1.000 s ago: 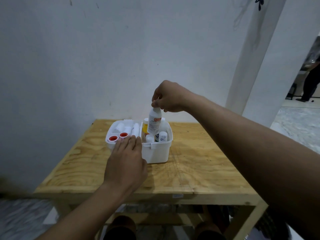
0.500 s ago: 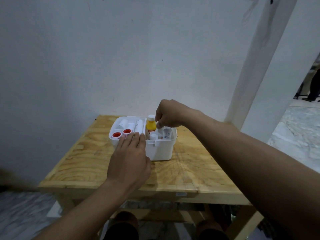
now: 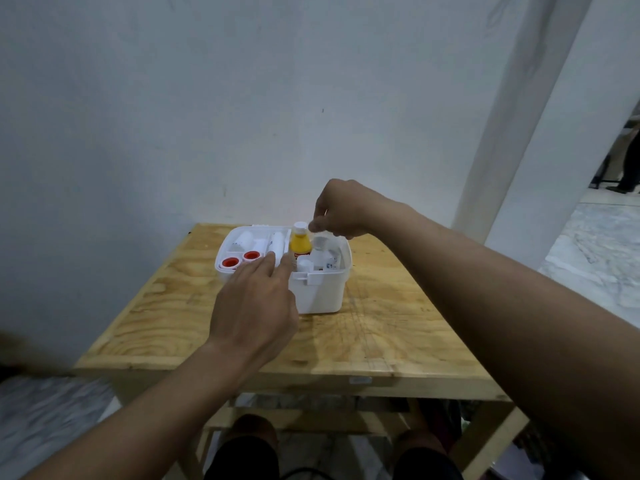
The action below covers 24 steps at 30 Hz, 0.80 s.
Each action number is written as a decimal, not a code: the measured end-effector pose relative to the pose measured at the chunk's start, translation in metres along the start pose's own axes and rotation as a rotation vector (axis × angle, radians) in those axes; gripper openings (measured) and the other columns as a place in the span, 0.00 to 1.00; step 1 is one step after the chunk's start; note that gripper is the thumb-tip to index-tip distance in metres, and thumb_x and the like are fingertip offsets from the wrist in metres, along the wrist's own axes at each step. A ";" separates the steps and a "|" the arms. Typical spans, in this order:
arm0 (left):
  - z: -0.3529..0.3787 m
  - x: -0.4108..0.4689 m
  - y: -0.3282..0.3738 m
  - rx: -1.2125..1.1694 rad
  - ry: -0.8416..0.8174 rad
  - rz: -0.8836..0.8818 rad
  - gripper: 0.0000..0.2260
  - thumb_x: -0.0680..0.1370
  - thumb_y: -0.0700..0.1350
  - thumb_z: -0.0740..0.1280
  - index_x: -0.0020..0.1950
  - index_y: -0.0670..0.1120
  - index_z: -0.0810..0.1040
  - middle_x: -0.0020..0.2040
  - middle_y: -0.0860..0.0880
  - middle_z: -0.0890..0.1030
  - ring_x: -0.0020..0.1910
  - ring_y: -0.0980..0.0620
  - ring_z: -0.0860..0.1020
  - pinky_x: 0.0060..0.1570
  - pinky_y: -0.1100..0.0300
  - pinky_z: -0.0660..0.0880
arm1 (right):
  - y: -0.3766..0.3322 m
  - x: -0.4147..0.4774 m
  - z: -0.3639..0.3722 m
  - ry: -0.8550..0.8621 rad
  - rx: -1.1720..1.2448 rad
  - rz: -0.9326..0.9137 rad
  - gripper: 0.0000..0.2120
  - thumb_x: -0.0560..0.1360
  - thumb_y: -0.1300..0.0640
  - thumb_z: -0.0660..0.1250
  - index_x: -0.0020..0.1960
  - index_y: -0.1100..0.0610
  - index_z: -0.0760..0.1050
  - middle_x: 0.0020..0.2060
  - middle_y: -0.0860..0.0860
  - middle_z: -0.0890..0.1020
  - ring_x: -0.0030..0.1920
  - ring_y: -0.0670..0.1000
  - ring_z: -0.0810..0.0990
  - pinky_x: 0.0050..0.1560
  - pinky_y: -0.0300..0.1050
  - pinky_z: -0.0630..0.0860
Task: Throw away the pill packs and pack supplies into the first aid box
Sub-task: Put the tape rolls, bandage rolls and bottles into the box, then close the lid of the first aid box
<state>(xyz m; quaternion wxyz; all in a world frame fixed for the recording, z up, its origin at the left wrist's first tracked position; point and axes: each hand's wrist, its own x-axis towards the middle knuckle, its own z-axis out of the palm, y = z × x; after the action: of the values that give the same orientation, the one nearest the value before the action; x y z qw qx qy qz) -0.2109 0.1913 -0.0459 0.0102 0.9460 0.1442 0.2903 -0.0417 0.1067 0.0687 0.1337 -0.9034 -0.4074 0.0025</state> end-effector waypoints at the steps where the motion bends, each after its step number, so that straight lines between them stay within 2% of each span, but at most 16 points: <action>1: -0.003 0.003 -0.001 -0.023 0.015 0.005 0.22 0.73 0.45 0.62 0.65 0.41 0.80 0.59 0.40 0.83 0.56 0.40 0.82 0.50 0.46 0.80 | 0.002 0.000 -0.003 0.034 0.014 0.003 0.12 0.77 0.51 0.70 0.46 0.60 0.83 0.33 0.54 0.83 0.33 0.55 0.85 0.34 0.42 0.79; 4: -0.015 0.018 -0.005 -0.098 0.089 0.023 0.21 0.75 0.44 0.60 0.66 0.43 0.79 0.58 0.44 0.84 0.55 0.42 0.81 0.48 0.49 0.80 | 0.012 0.005 -0.007 0.113 0.052 0.046 0.13 0.78 0.53 0.66 0.40 0.60 0.81 0.31 0.54 0.82 0.32 0.54 0.83 0.39 0.44 0.80; 7: -0.026 0.045 -0.018 -0.155 0.157 0.079 0.19 0.75 0.44 0.60 0.64 0.45 0.80 0.56 0.46 0.84 0.53 0.43 0.80 0.48 0.50 0.79 | 0.025 0.013 -0.005 0.161 0.065 0.105 0.12 0.76 0.55 0.65 0.50 0.60 0.83 0.46 0.55 0.86 0.48 0.56 0.83 0.52 0.52 0.81; 10: -0.023 0.079 -0.041 -0.204 0.168 0.077 0.16 0.77 0.43 0.62 0.63 0.46 0.80 0.56 0.46 0.83 0.53 0.44 0.80 0.52 0.51 0.77 | 0.034 0.018 0.000 0.161 0.074 0.167 0.15 0.76 0.55 0.63 0.56 0.62 0.81 0.53 0.57 0.84 0.55 0.59 0.81 0.57 0.56 0.79; 12: -0.015 0.099 -0.057 -0.291 0.118 -0.030 0.15 0.78 0.44 0.63 0.64 0.47 0.79 0.57 0.46 0.83 0.53 0.46 0.81 0.56 0.51 0.77 | 0.040 0.024 0.006 0.146 0.099 0.201 0.15 0.77 0.54 0.62 0.56 0.62 0.80 0.53 0.56 0.84 0.53 0.59 0.81 0.56 0.54 0.79; 15: 0.000 0.124 -0.078 -0.419 0.000 -0.374 0.17 0.78 0.46 0.63 0.66 0.47 0.77 0.60 0.45 0.81 0.57 0.44 0.79 0.60 0.53 0.73 | 0.045 0.032 0.017 0.126 0.180 0.265 0.14 0.78 0.53 0.61 0.44 0.63 0.75 0.40 0.56 0.81 0.40 0.58 0.79 0.41 0.47 0.77; 16: 0.004 0.130 -0.082 -0.435 -0.056 -0.514 0.16 0.78 0.46 0.63 0.64 0.44 0.78 0.60 0.43 0.81 0.57 0.42 0.78 0.57 0.53 0.73 | 0.045 0.034 0.021 0.125 0.208 0.296 0.14 0.78 0.53 0.61 0.41 0.62 0.73 0.37 0.56 0.79 0.37 0.57 0.78 0.38 0.46 0.75; 19: 0.010 0.141 -0.087 -0.560 -0.308 -0.843 0.11 0.79 0.47 0.60 0.51 0.39 0.75 0.49 0.39 0.80 0.42 0.42 0.77 0.38 0.55 0.72 | 0.048 0.041 0.033 0.108 0.343 0.384 0.13 0.79 0.53 0.60 0.42 0.62 0.73 0.39 0.58 0.80 0.39 0.59 0.81 0.41 0.50 0.81; 20: 0.011 0.144 -0.088 -0.625 -0.398 -0.879 0.11 0.80 0.47 0.59 0.51 0.40 0.74 0.47 0.39 0.79 0.41 0.42 0.77 0.38 0.55 0.72 | 0.048 0.043 0.037 0.097 0.411 0.410 0.12 0.78 0.54 0.60 0.43 0.63 0.73 0.41 0.59 0.80 0.42 0.60 0.82 0.43 0.52 0.83; 22: 0.019 0.149 -0.093 -0.724 -0.508 -0.895 0.11 0.81 0.47 0.58 0.51 0.41 0.74 0.49 0.37 0.80 0.44 0.40 0.78 0.43 0.53 0.74 | 0.049 0.048 0.045 0.083 0.540 0.467 0.10 0.78 0.58 0.60 0.45 0.64 0.74 0.44 0.61 0.81 0.45 0.60 0.83 0.45 0.54 0.84; 24: 0.026 0.153 -0.097 -0.783 -0.513 -0.890 0.09 0.81 0.45 0.59 0.51 0.41 0.74 0.51 0.37 0.79 0.45 0.40 0.78 0.44 0.52 0.73 | 0.049 0.051 0.053 0.069 0.629 0.516 0.07 0.78 0.62 0.60 0.47 0.65 0.75 0.44 0.62 0.80 0.43 0.60 0.81 0.39 0.51 0.82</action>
<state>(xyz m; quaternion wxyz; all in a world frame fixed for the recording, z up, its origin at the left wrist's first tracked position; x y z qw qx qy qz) -0.1021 0.3283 0.0062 0.5080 0.7614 0.3991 0.0542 0.0222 0.1257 0.0108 0.4120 -0.8906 -0.1421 0.1301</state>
